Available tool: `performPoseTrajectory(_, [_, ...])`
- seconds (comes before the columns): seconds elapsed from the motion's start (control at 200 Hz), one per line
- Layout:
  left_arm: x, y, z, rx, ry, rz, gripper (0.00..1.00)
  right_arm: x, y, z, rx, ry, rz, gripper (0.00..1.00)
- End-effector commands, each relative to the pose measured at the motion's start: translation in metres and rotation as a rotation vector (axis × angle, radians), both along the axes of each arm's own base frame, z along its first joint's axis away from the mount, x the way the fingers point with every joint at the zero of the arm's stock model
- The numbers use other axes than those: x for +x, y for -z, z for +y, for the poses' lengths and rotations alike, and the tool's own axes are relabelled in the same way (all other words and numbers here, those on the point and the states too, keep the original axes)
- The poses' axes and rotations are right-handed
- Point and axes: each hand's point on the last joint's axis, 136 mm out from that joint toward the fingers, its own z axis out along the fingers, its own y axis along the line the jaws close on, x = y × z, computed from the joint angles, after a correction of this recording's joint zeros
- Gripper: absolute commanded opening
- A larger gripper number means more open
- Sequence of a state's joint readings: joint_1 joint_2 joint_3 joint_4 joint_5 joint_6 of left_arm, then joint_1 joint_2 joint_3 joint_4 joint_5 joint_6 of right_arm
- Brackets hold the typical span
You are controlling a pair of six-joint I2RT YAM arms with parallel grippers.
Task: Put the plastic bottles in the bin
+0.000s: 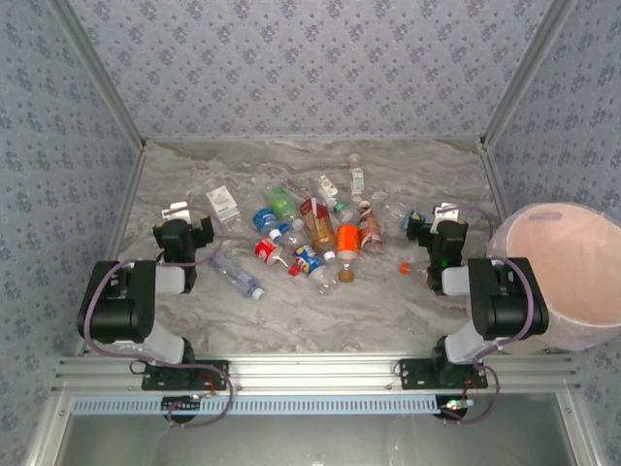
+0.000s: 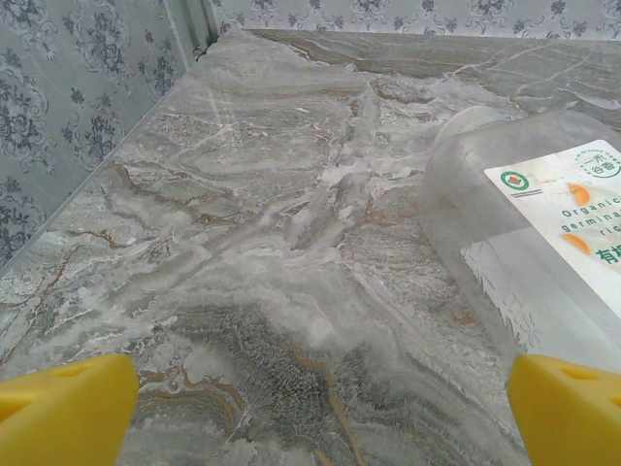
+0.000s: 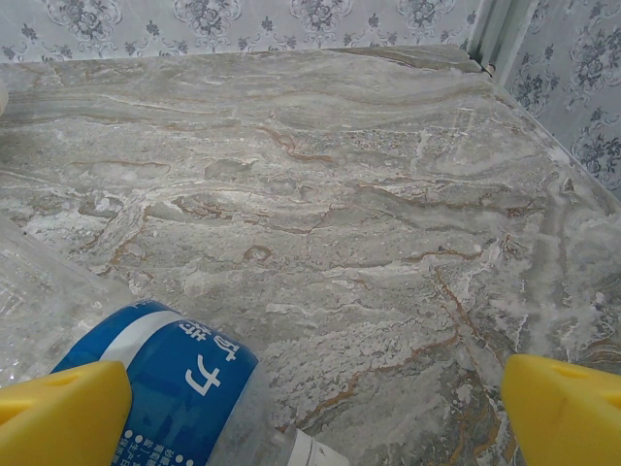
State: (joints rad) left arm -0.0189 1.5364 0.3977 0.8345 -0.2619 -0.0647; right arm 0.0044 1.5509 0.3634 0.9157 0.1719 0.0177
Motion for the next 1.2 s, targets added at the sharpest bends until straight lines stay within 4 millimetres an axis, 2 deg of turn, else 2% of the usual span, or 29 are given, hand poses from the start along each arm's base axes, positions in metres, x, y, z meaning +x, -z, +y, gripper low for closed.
performPoseTrajectory(0.0, [0.0, -0.004, 0.001, 0.0, -0.003, -0.022, 0.98, -0.003, 0.001, -0.004, -0.006, 0.013, 0.003, 1.0])
performPoseTrajectory(0.43, [0.0, -0.004, 0.001, 0.001, -0.003, -0.025, 0.98, -0.004, 0.0, -0.004, -0.011, 0.012, -0.002, 1.0])
performPoseTrajectory(0.6, [0.001, -0.01, 0.0, -0.002, 0.0, -0.012, 0.98, -0.003, -0.006, 0.004, -0.017, -0.015, -0.001, 1.0])
performPoseTrajectory(0.729, [0.0, -0.015, 0.0, 0.002, 0.003, -0.011, 0.98, -0.005, -0.018, 0.008, -0.048, -0.025, -0.001, 1.0])
performPoseTrajectory(0.899, [-0.003, -0.041, 0.003, 0.01, -0.025, 0.002, 0.98, 0.0, -0.039, 0.024, -0.111, -0.072, 0.045, 1.0])
performPoseTrajectory(0.984, [-0.01, -0.058, 0.011, 0.0, -0.101, -0.018, 0.98, 0.003, -0.058, 0.035, -0.124, -0.082, 0.024, 1.0])
performPoseTrajectory(1.109, [-0.021, -0.078, 0.013, -0.089, -0.202, 0.008, 0.98, 0.007, -0.079, 0.048, -0.052, -0.082, 0.01, 1.0])
performPoseTrajectory(1.199, [-0.033, -0.084, 0.003, -0.169, -0.261, 0.056, 0.98, 0.008, -0.087, 0.057, 0.031, -0.085, 0.052, 1.0])
